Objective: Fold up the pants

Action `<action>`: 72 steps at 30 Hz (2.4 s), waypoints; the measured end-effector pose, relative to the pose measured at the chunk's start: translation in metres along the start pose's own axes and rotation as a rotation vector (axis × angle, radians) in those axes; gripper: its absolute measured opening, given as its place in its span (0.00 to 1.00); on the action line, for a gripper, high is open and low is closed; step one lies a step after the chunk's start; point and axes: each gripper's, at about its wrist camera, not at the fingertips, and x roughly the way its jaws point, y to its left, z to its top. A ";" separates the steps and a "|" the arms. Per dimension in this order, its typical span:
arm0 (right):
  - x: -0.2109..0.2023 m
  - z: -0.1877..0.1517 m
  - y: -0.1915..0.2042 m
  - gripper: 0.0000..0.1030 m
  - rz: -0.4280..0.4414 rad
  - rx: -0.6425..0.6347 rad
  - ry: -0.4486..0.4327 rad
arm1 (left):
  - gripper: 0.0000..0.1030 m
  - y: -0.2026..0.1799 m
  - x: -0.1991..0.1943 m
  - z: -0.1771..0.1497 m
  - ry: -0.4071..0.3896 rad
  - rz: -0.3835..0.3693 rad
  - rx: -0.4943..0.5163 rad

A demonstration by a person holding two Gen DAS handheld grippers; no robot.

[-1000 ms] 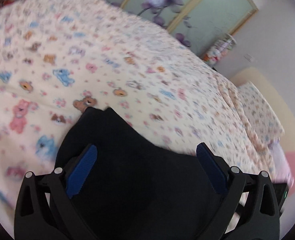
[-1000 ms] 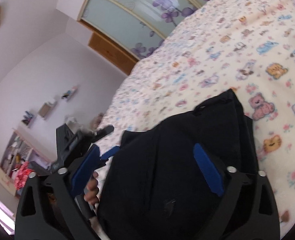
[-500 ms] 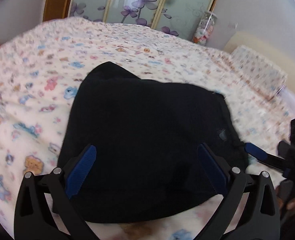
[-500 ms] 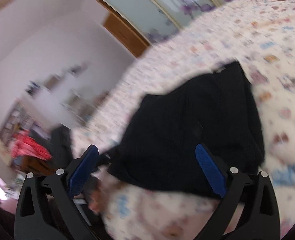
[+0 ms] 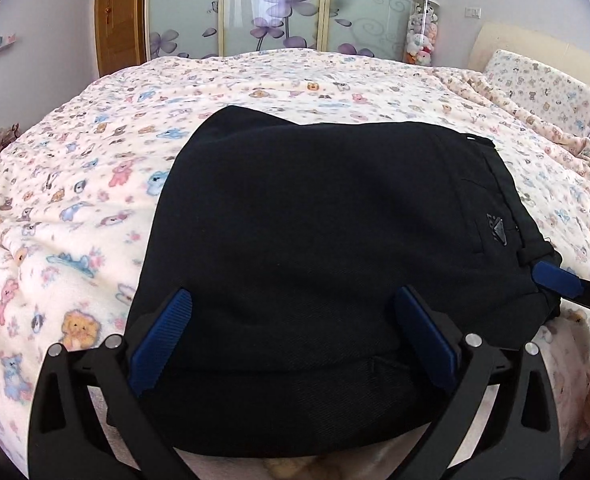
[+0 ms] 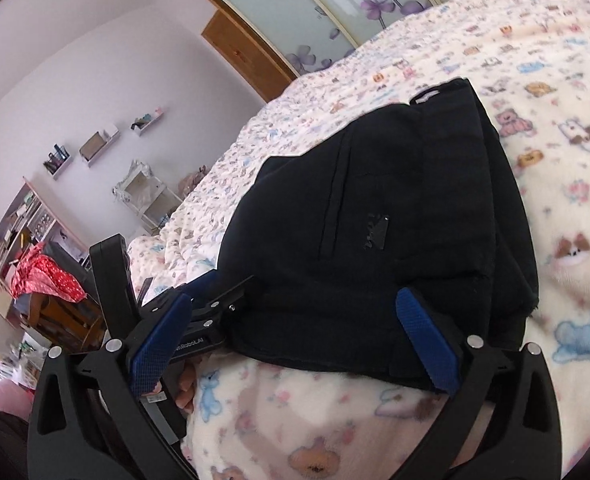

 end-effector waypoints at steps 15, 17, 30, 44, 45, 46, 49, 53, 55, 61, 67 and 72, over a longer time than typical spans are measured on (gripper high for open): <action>-0.035 0.082 -0.063 0.99 -0.090 0.178 0.043 | 0.98 -0.001 0.000 0.000 -0.001 -0.004 -0.004; -0.030 0.084 -0.072 0.99 -0.095 0.201 0.080 | 0.98 -0.001 0.000 0.000 -0.001 -0.005 -0.005; 0.008 0.072 -0.095 0.93 -0.057 0.224 0.234 | 0.98 -0.001 0.000 0.000 -0.001 -0.005 -0.005; 0.019 0.060 -0.096 0.94 -0.024 0.176 0.261 | 0.98 -0.001 0.001 0.000 -0.001 -0.005 -0.005; 0.021 0.059 -0.095 0.96 -0.023 0.164 0.259 | 0.98 -0.001 0.001 0.000 -0.001 -0.005 -0.005; 0.022 0.059 -0.093 0.99 -0.018 0.155 0.258 | 0.98 -0.001 0.001 0.000 -0.002 -0.005 -0.005; 0.027 0.060 -0.086 0.99 -0.054 0.130 0.269 | 0.98 -0.001 0.001 0.000 -0.001 -0.005 -0.005; 0.027 0.061 -0.074 0.98 -0.010 0.110 0.250 | 0.98 -0.001 0.001 0.000 -0.001 -0.005 -0.007; 0.023 0.063 -0.075 0.93 0.021 0.150 0.226 | 0.98 -0.001 0.001 0.000 0.000 -0.004 -0.010; 0.011 0.074 -0.055 0.90 0.181 0.164 0.194 | 0.98 0.001 0.004 -0.001 0.005 0.004 -0.027; 0.018 0.071 -0.080 0.84 0.101 0.240 0.259 | 0.98 0.000 0.004 -0.002 0.005 0.005 -0.022; 0.019 0.063 -0.103 0.59 0.074 0.321 0.265 | 0.98 0.000 0.004 -0.002 0.005 0.006 -0.021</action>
